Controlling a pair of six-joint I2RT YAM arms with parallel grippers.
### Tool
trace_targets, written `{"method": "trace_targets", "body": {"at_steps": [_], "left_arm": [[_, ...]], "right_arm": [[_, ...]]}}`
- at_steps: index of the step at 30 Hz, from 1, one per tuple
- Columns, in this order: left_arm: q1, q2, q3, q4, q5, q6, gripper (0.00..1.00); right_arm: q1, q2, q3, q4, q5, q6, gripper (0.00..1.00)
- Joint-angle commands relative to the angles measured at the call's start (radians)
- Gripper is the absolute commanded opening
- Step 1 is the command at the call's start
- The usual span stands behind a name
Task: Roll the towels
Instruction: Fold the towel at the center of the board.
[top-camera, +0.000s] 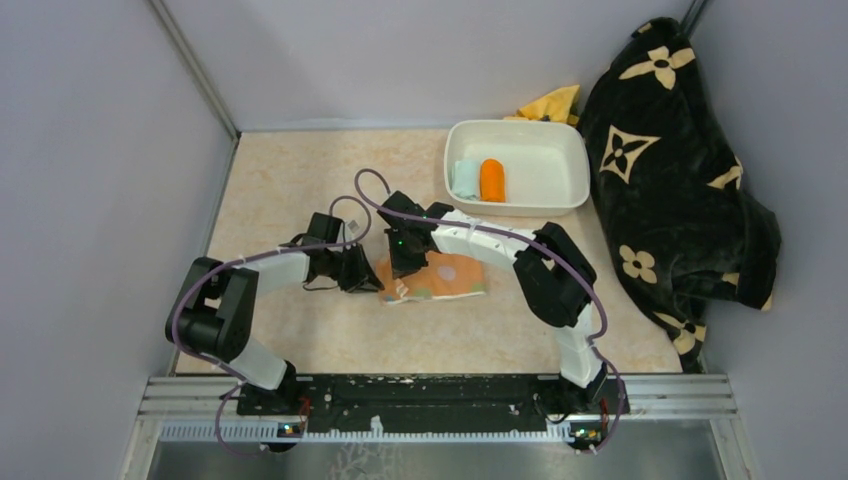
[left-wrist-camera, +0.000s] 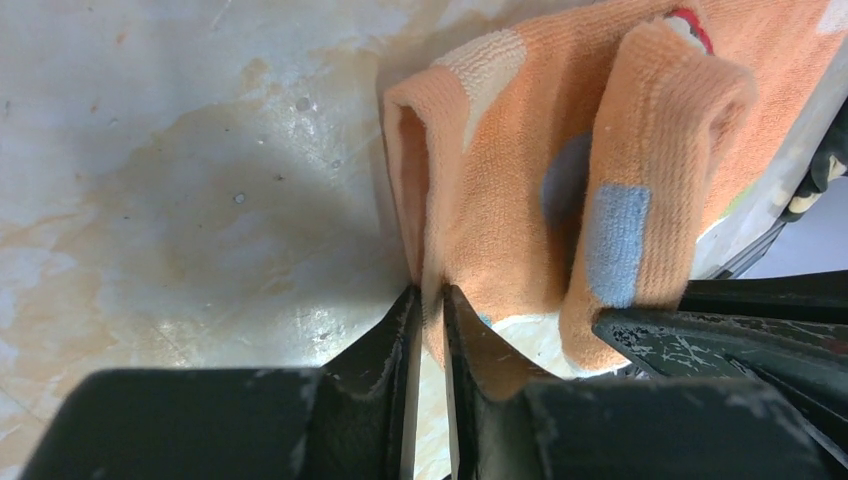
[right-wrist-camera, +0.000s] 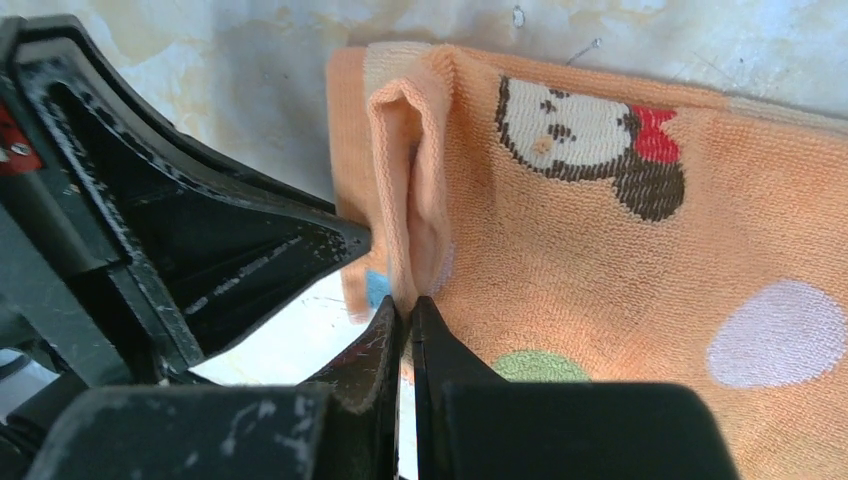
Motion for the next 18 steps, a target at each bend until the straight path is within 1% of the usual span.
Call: {"method": "trace_targets", "body": {"at_steps": [1,9,11,15,18], "left_arm": [[-0.013,0.020,-0.028,-0.005,-0.044,0.006,0.20],[-0.013,-0.003,-0.023,-0.037,-0.089,0.015,0.20],[-0.013,-0.007,-0.022,-0.037,-0.093,0.016,0.20],[-0.013,-0.006,-0.024,-0.038,-0.089,0.014,0.20],[-0.013,-0.019,-0.024,-0.052,-0.104,0.011,0.21]], "right_arm": [[0.016,0.000,0.032,0.081,-0.014,0.033,0.00],[0.017,0.045,0.036,0.087,-0.034,0.025,0.00],[0.018,0.054,0.029,0.097,-0.045,0.025,0.01],[0.020,0.056,0.013,0.131,-0.067,0.028,0.09],[0.020,0.035,0.015,0.145,-0.083,0.022,0.22]]}}
